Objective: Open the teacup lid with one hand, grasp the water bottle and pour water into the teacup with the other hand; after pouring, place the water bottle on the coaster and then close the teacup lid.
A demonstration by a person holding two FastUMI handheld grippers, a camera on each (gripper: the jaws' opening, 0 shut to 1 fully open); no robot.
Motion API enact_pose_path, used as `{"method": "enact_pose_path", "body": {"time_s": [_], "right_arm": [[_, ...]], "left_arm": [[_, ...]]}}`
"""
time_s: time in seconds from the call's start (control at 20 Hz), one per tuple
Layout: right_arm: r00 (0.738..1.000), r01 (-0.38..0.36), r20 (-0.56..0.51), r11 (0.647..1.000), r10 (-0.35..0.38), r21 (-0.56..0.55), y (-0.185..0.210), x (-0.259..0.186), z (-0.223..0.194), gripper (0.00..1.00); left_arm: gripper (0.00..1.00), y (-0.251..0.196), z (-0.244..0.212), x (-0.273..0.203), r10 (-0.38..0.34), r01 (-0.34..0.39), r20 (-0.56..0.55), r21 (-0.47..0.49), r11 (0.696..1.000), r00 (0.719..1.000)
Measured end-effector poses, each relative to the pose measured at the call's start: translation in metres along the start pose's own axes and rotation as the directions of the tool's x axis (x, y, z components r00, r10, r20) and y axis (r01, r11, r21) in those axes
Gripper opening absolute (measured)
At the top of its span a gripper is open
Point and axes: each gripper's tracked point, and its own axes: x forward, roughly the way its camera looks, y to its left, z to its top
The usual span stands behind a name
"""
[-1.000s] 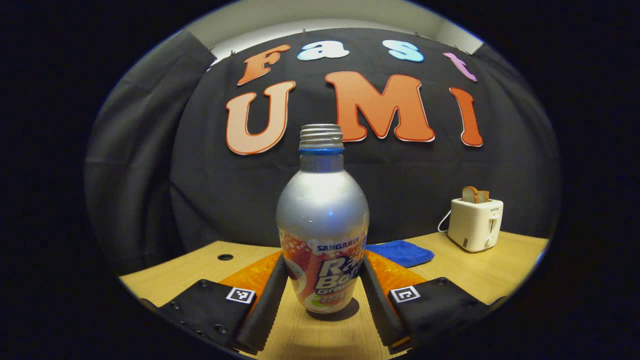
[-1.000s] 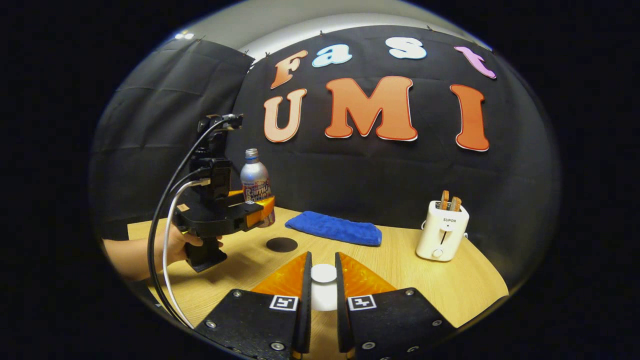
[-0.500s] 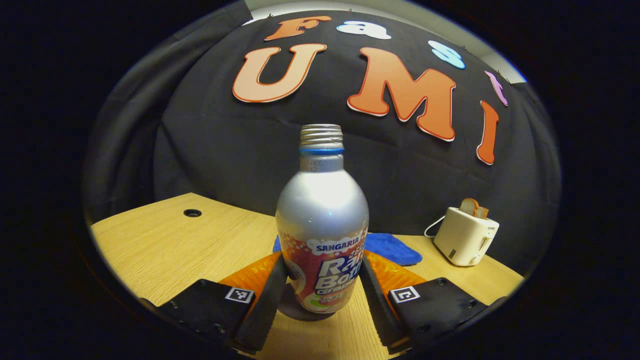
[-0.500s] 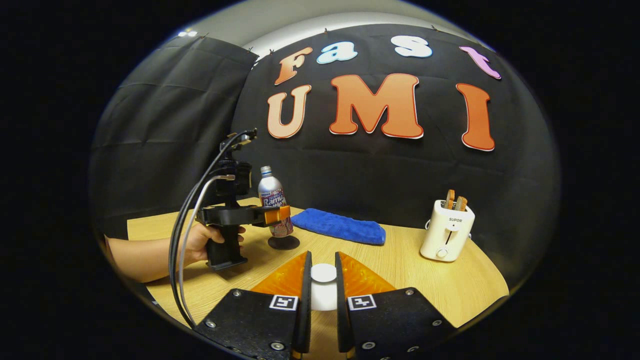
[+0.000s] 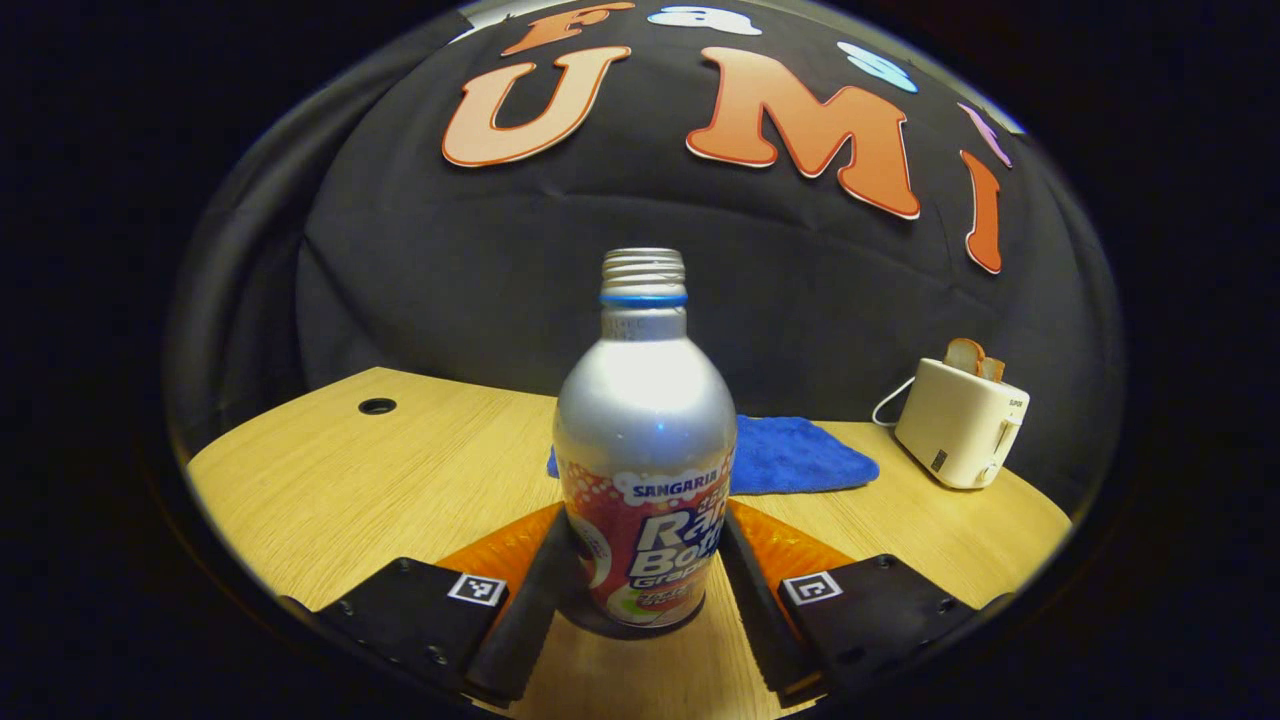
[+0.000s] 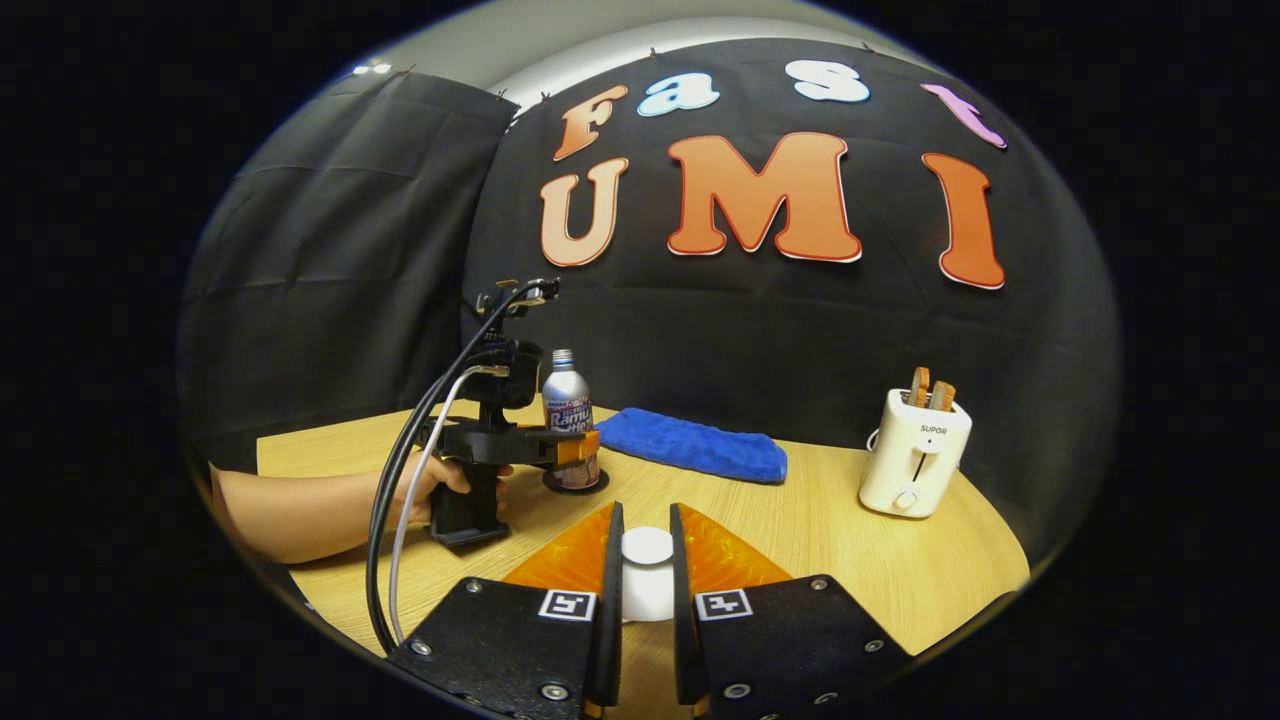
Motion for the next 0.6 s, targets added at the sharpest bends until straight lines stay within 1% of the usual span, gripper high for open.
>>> {"method": "enact_pose_path", "body": {"time_s": [0.05, 0.1, 0.15, 0.3, 0.5, 0.55, 0.6], "right_arm": [[1.0, -0.001, -0.001, 1.0, 0.001, 0.005, 0.002, 0.003, 0.0, 0.22], [1.0, -0.007, -0.003, 1.0, 0.007, 0.009, 0.004, 0.005, -0.001, 0.22], [1.0, -0.012, -0.004, 1.0, 0.012, 0.01, 0.007, 0.009, -0.002, 0.22], [1.0, -0.014, -0.015, 1.0, 0.015, 0.008, 0.009, 0.018, -0.007, 0.22], [0.999, -0.037, -0.037, 0.999, 0.039, 0.038, 0.023, 0.03, -0.018, 0.22], [0.998, -0.04, -0.042, 0.999, 0.041, 0.038, 0.025, 0.033, -0.021, 0.22], [0.998, -0.038, -0.041, 0.999, 0.04, 0.037, 0.027, 0.036, -0.022, 0.22]], "left_arm": [[0.84, 0.0, -0.002, 0.0, -0.008, 0.008, -0.016, 0.004, 1.0, 1.0], [0.84, -0.001, -0.004, -0.001, -0.016, 0.016, -0.029, 0.004, 1.0, 0.999], [0.9, -0.002, -0.005, -0.003, -0.029, 0.029, -0.027, 0.001, 1.0, 0.999], [0.9, -0.002, -0.005, -0.009, -0.033, 0.033, -0.032, 0.008, 0.999, 0.999], [0.91, 0.001, -0.004, -0.029, -0.031, 0.033, -0.025, 0.076, 0.997, 0.999], [0.89, 0.001, -0.004, -0.031, -0.034, 0.036, -0.024, 0.097, 0.995, 0.999], [0.92, 0.001, -0.01, -0.037, -0.04, 0.042, -0.025, 0.12, 0.992, 0.999]]}}
